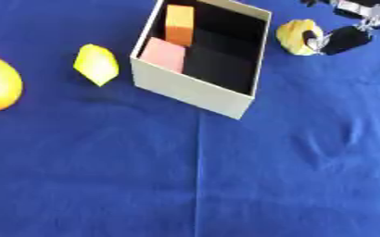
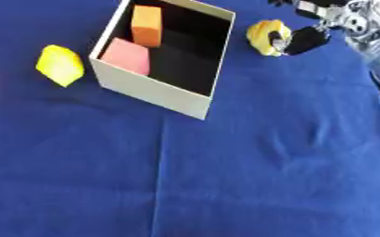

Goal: Pick up objects on the table and place them in the box.

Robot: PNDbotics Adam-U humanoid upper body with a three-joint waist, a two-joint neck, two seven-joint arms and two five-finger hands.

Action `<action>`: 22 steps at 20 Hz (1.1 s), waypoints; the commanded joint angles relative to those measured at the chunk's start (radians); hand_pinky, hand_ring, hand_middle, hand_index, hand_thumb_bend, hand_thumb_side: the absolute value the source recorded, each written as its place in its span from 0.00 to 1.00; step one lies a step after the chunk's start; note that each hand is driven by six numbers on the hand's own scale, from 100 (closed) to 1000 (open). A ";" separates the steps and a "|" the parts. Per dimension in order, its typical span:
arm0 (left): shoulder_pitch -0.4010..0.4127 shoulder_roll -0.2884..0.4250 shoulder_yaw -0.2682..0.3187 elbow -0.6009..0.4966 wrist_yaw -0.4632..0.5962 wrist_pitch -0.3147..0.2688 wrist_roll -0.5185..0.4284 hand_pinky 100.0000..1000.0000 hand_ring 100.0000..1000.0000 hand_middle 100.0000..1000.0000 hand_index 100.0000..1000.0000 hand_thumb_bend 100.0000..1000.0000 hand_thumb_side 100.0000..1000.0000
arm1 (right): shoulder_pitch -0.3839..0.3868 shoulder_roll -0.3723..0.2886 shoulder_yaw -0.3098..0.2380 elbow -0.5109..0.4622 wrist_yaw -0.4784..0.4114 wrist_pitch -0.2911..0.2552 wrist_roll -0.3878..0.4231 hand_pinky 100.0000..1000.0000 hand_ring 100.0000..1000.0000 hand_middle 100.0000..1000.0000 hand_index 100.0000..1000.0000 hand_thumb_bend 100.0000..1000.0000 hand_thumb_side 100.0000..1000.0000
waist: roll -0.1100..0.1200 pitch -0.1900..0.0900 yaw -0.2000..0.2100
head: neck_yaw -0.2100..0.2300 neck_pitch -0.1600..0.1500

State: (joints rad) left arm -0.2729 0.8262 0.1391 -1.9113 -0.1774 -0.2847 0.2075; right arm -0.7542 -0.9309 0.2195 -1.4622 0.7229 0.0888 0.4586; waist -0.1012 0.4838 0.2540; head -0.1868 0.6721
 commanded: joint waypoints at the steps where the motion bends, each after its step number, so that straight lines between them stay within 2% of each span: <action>1: -0.006 0.021 0.008 -0.009 0.003 0.000 -0.004 0.84 0.76 0.75 0.86 0.00 0.30 | -0.016 -0.021 -0.008 0.004 0.029 -0.004 0.008 0.96 1.00 0.87 0.98 0.01 0.40 | 0.005 -0.017 0.001 | -0.002 -0.013; 6: -0.005 0.018 0.009 -0.007 0.003 0.002 -0.006 0.84 0.76 0.75 0.86 0.00 0.30 | -0.015 -0.021 -0.001 -0.012 0.028 -0.022 0.038 0.96 1.00 0.84 0.96 0.00 0.42 | 0.004 -0.010 0.001 | -0.001 -0.008; 7: -0.006 0.017 0.009 -0.007 0.004 0.002 -0.007 0.84 0.76 0.75 0.86 0.00 0.31 | -0.016 -0.020 0.001 -0.014 0.031 -0.024 0.045 0.96 1.00 0.84 0.96 0.05 0.43 | 0.003 -0.009 0.001 | -0.001 -0.008; 10: -0.008 0.017 0.008 -0.008 0.005 0.001 -0.007 0.84 0.76 0.75 0.86 0.00 0.31 | -0.020 -0.016 0.004 -0.013 0.040 -0.029 0.060 0.95 0.99 0.81 0.94 0.07 0.43 | 0.002 -0.006 0.004 | -0.002 -0.007; 12: -0.009 0.016 0.009 -0.008 0.007 0.000 -0.007 0.84 0.76 0.75 0.86 0.00 0.31 | -0.022 -0.013 0.007 -0.010 0.045 -0.032 0.066 0.94 0.98 0.76 0.91 0.10 0.45 | 0.000 -0.004 0.006 | -0.002 -0.008; 16: -0.010 0.014 0.009 -0.008 0.007 0.000 -0.008 0.84 0.76 0.75 0.86 0.00 0.31 | -0.031 -0.003 0.016 -0.006 0.058 -0.029 0.048 0.88 0.89 0.55 0.75 0.16 0.47 | 0.000 -0.003 0.009 | -0.003 -0.005; 19: -0.010 0.013 0.009 -0.010 0.008 -0.002 -0.008 0.84 0.76 0.75 0.86 0.00 0.31 | -0.037 0.004 0.023 -0.007 0.064 -0.022 0.006 0.82 0.80 0.44 0.62 0.01 0.47 | -0.001 -0.005 0.011 | -0.003 -0.003; 22: -0.010 0.011 0.008 -0.011 0.009 -0.002 -0.010 0.84 0.76 0.75 0.86 0.00 0.31 | -0.041 0.012 0.032 -0.013 0.046 -0.016 -0.054 0.79 0.74 0.40 0.57 0.00 0.37 | -0.001 -0.010 0.012 | -0.003 -0.002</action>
State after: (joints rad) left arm -0.2733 0.8173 0.1391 -1.9112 -0.1727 -0.2856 0.1994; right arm -0.7833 -0.9054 0.2523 -1.4624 0.7757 0.0707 0.4265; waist -0.1072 0.4994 0.2648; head -0.1872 0.6725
